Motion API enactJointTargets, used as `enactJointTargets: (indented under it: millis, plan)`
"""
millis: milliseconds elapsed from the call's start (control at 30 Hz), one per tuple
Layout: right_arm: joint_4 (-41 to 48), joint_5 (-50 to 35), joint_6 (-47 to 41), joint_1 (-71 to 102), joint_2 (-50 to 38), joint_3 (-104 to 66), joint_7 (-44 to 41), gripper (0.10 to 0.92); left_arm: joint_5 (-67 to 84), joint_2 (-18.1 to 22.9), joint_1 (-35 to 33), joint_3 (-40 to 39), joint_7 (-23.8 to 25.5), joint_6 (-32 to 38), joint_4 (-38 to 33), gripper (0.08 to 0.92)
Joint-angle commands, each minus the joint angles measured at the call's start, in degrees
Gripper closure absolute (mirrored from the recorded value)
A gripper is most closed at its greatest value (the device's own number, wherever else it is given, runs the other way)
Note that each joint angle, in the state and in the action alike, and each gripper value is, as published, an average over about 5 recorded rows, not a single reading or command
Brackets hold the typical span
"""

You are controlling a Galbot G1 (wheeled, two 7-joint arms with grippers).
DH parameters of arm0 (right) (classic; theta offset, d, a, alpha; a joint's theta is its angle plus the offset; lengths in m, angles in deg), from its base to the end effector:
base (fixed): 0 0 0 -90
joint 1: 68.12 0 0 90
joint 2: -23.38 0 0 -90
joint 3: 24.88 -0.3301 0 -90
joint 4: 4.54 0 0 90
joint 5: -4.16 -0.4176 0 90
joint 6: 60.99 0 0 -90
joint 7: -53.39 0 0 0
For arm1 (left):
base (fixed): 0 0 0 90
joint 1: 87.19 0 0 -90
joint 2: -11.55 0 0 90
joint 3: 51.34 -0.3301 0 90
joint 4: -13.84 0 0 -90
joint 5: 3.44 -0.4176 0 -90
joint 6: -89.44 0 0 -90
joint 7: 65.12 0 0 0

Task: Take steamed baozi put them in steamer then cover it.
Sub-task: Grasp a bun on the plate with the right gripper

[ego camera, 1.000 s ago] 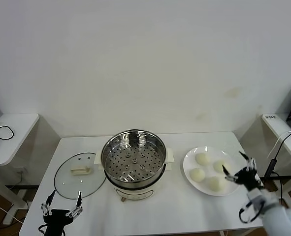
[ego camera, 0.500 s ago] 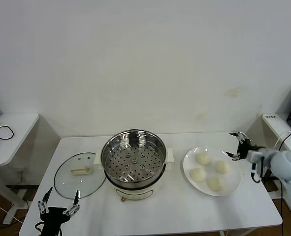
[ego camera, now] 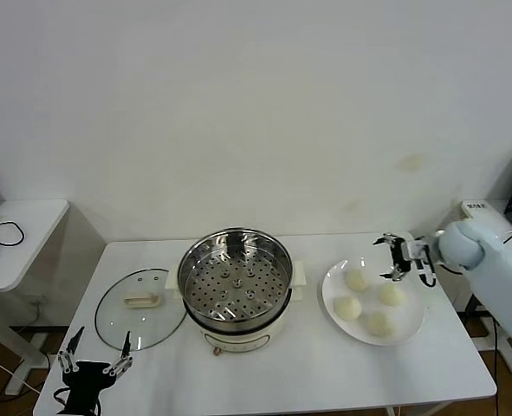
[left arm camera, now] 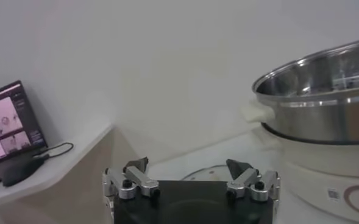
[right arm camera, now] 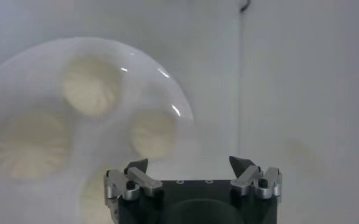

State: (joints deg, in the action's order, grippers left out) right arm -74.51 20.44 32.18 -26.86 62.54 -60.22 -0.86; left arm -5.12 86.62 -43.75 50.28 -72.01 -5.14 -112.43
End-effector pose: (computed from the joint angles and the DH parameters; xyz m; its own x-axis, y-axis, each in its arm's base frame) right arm 0.5608 -0.1648 -0.1901 -0.4362 -0.2374 0.8679 -0.8627 -0.1639 -0.4784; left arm 0.1812 0.0869 -0.2826 -0.9727 -0.1446 0.1818 -0.0682 0.9259 0.3715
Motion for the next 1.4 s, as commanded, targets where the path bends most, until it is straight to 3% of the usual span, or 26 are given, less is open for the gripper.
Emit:
enactJointTargets:
  millis: [33,1033,1400]
  plan:
    - [6.89,-0.42,0.79,-9.32,5.15,13.95,-4.63,0.203,-0.22,-0.08,0.12,0.63,0.06,-0.13,0.29,0.177]
    - [20.27,4.66,0.47,-6.95,14.55,11.57,-0.58,0.204,-0.30,-0.11,0.18,2.05,-0.19,0.34,0.52,0.177]
    - [22.50,4.97,0.23,-6.59,16.49,11.04,-1.02,0.288,-0.30,0.01,-0.18,2.07,-0.37,0.40,-0.31,0.177]
